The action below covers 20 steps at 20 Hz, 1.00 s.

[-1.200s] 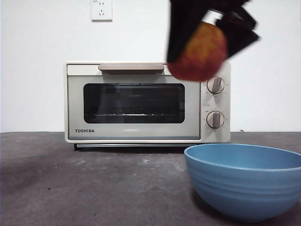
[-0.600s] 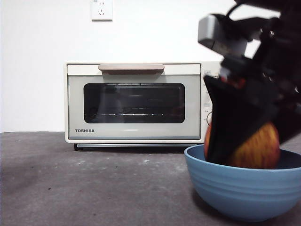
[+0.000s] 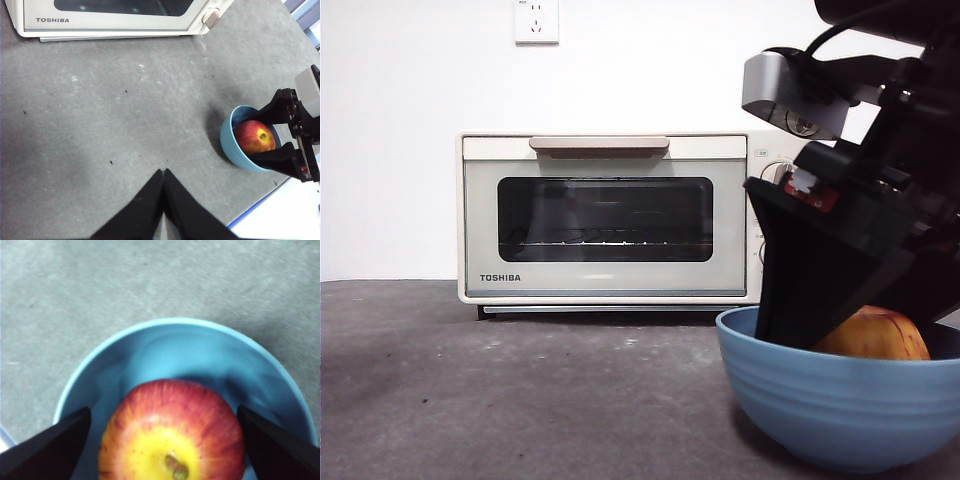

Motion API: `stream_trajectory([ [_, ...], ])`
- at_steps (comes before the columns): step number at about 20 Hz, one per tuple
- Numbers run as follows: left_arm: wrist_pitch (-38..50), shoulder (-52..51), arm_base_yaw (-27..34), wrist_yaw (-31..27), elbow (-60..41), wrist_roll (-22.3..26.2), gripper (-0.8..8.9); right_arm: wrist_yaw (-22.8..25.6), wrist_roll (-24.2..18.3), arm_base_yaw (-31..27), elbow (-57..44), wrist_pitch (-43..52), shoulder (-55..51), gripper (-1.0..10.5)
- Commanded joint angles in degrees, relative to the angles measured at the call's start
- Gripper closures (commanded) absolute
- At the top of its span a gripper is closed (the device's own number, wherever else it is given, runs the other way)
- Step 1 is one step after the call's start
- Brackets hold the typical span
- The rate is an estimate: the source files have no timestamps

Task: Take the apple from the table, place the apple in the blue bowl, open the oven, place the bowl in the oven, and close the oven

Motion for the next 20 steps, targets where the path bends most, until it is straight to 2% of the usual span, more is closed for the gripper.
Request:
stream_trajectory([
  [1,1.07,0.5,-0.15,0.24,1.09,0.46,8.06,0.74,-0.11,0.81,2.03,0.42,0.42,4.8],
  [3,2.6,1.18,-0.17,0.24,1.11,-0.28,8.06,1.2,-1.09,0.76,5.11,-1.18,-0.5,4.8],
  [7,7.5,3.91,-0.5,0.24,1.92,-2.21,8.06,6.21,-2.97,0.74,13.92,-9.11,-2.54,4.8],
  [9,10.29,6.45,-1.7,0.15,3.41,-2.99,8.06,11.93,-2.93,0.63,17.7,-13.94,-3.63,4.8],
  [12,15.89,11.52,-4.5,-1.92,6.38,-4.26,8.06,24.79,-2.58,0.59,20.31,-22.23,-4.98,4.8],
  [14,19.45,15.63,-6.82,-4.57,8.94,-4.39,8.06,28.94,-1.03,0.04,20.28,-27.56,-5.18,4.8],
  [18,26.36,25.27,-10.45,-7.63,14.12,-4.42,8.06,27.85,1.55,-2.56,19.8,-32.76,-5.18,4.8],
  [20,28.41,29.55,-11.43,-9.09,16.63,-4.24,8.06,22.86,3.13,-3.65,19.43,-33.86,-5.18,4.8],
])
